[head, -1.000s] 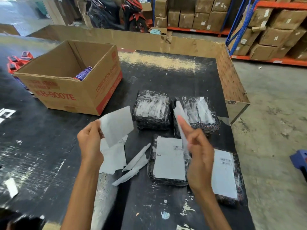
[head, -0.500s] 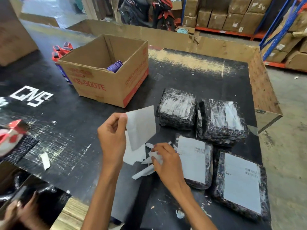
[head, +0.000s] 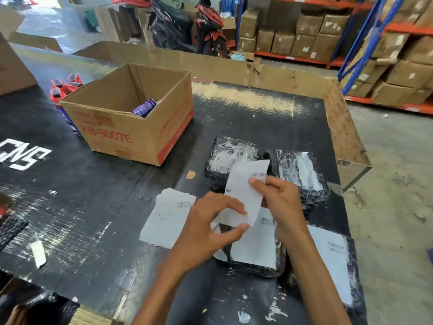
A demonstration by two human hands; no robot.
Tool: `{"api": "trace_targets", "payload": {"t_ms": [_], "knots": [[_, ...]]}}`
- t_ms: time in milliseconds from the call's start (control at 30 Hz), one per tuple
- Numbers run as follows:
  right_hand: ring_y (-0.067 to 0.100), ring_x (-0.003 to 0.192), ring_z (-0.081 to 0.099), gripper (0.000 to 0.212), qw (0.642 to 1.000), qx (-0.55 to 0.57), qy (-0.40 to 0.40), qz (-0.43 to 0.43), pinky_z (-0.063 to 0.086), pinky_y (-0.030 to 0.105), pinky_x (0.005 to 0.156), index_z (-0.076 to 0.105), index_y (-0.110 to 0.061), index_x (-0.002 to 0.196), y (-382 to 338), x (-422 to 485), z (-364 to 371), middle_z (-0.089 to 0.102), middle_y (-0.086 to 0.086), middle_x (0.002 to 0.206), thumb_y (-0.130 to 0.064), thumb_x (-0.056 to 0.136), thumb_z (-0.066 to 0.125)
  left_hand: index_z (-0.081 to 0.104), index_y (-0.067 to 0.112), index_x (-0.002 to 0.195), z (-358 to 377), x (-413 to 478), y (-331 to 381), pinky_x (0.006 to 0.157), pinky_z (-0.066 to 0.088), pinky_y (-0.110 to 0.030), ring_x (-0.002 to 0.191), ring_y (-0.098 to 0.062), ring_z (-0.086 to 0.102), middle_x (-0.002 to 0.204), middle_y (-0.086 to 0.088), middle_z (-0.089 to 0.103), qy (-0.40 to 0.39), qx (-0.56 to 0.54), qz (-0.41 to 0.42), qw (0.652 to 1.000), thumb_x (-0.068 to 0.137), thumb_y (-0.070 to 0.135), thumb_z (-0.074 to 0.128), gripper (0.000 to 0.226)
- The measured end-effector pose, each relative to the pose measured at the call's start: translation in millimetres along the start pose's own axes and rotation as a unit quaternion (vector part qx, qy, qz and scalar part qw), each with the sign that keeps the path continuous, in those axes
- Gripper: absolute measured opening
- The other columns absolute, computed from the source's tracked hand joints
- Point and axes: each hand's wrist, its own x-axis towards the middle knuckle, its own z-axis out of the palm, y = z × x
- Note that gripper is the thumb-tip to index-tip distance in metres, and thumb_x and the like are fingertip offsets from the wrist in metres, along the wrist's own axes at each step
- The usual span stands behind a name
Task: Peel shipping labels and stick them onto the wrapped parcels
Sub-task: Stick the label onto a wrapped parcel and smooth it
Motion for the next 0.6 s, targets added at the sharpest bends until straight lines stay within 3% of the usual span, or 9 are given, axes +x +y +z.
{"api": "trace_targets", "payload": {"t_ms": [33, 133, 200, 267, 333, 433, 533, 600], "knots": [[0.038, 0.092, 0.076, 0.016, 1.000, 0.004, 0.015, -0.009, 0.063, 0.049, 0.081, 0.074, -0.002, 0.093, -1.8, 3.5, -5.4, 0.079, 0.019, 0.093, -0.017, 0.088, 0.076, 0.066, 0.032, 0.114, 5.5, 1.5, 0.5, 0.096, 0.049, -0.035, 0.117, -0.010, 0.058, 0.121, 0.020, 0.064, -0.009, 0.025, 0.010, 1.000, 0.079, 0.033, 0.083, 0.038], [0.012, 0.088, 0.078, 0.014, 0.997, 0.048, 0.048, -0.045, 0.061, 0.023, 0.065, 0.074, -0.018, 0.106, -15.3, 6.9, -22.5, 0.081, -0.006, 0.095, -0.014, 0.093, 0.070, 0.030, 0.044, 0.146, 19.9, 7.6, 1.3, 0.112, 0.037, -0.044, 0.140, -0.014, 0.037, 0.151, 0.013, 0.037, -0.033, 0.143, -0.008, 0.989, 0.061, 0.051, 0.083, 0.101], [0.002, 0.087, 0.076, 0.019, 0.995, 0.049, 0.049, -0.068, 0.056, 0.015, 0.063, 0.072, -0.020, 0.113, -22.7, 8.7, -37.7, 0.080, -0.012, 0.100, -0.015, 0.096, 0.067, 0.013, 0.039, 0.156, 29.5, 11.4, 3.5, 0.117, 0.031, -0.041, 0.145, -0.016, 0.031, 0.156, 0.011, 0.027, -0.002, 0.139, -0.034, 0.990, 0.059, 0.059, 0.080, 0.119], [0.003, 0.092, 0.075, 0.022, 0.996, 0.021, 0.024, -0.082, 0.056, 0.017, 0.068, 0.072, -0.020, 0.117, -29.5, 9.6, -51.5, 0.080, -0.009, 0.106, -0.017, 0.096, 0.066, 0.019, 0.040, 0.154, 37.1, 20.2, 7.8, 0.115, 0.032, -0.036, 0.139, -0.010, 0.036, 0.145, 0.024, 0.034, 0.043, 0.038, -0.088, 0.994, 0.074, 0.067, 0.068, 0.098], [0.009, 0.100, 0.074, 0.025, 0.996, 0.004, 0.006, -0.089, 0.057, 0.022, 0.075, 0.072, -0.018, 0.120, -35.2, 12.2, -65.8, 0.079, -0.006, 0.112, -0.018, 0.096, 0.066, 0.044, 0.044, 0.137, 44.7, 36.4, 7.6, 0.109, 0.043, -0.040, 0.126, -0.009, 0.050, 0.121, 0.034, 0.052, 0.033, -0.024, -0.143, 0.989, 0.086, 0.072, 0.051, 0.059], [0.009, 0.098, 0.075, 0.022, 0.995, 0.001, -0.010, -0.095, 0.057, 0.019, 0.071, 0.073, -0.020, 0.116, -47.2, 17.8, -84.2, 0.079, -0.008, 0.110, -0.015, 0.096, 0.064, 0.066, 0.036, 0.099, 61.2, 63.6, 4.8, 0.089, 0.052, -0.037, 0.100, -0.012, 0.064, 0.097, 0.016, 0.069, 0.035, -0.086, -0.135, 0.986, 0.094, 0.051, 0.057, 0.018], [0.008, 0.097, 0.075, 0.019, 0.995, -0.010, -0.003, -0.095, 0.058, 0.020, 0.074, 0.073, -0.023, 0.112, -57.5, 28.0, -100.9, 0.079, -0.009, 0.108, -0.015, 0.096, 0.065, 0.070, 0.021, 0.083, 77.2, 81.3, 14.1, 0.075, 0.046, -0.014, 0.081, -0.005, 0.064, 0.084, 0.007, 0.070, 0.026, -0.107, -0.117, 0.987, 0.096, 0.023, 0.065, 0.014], [0.007, 0.096, 0.075, 0.017, 0.996, -0.006, 0.001, -0.088, 0.058, 0.018, 0.073, 0.073, -0.021, 0.109, -61.6, 34.6, -112.8, 0.080, -0.010, 0.105, -0.014, 0.095, 0.065, 0.065, 0.016, 0.086, 87.5, 90.9, 21.2, 0.068, 0.044, -0.014, 0.075, -0.006, 0.060, 0.085, 0.001, 0.069, 0.046, -0.132, -0.138, 0.980, 0.096, 0.023, 0.067, 0.012]]}}
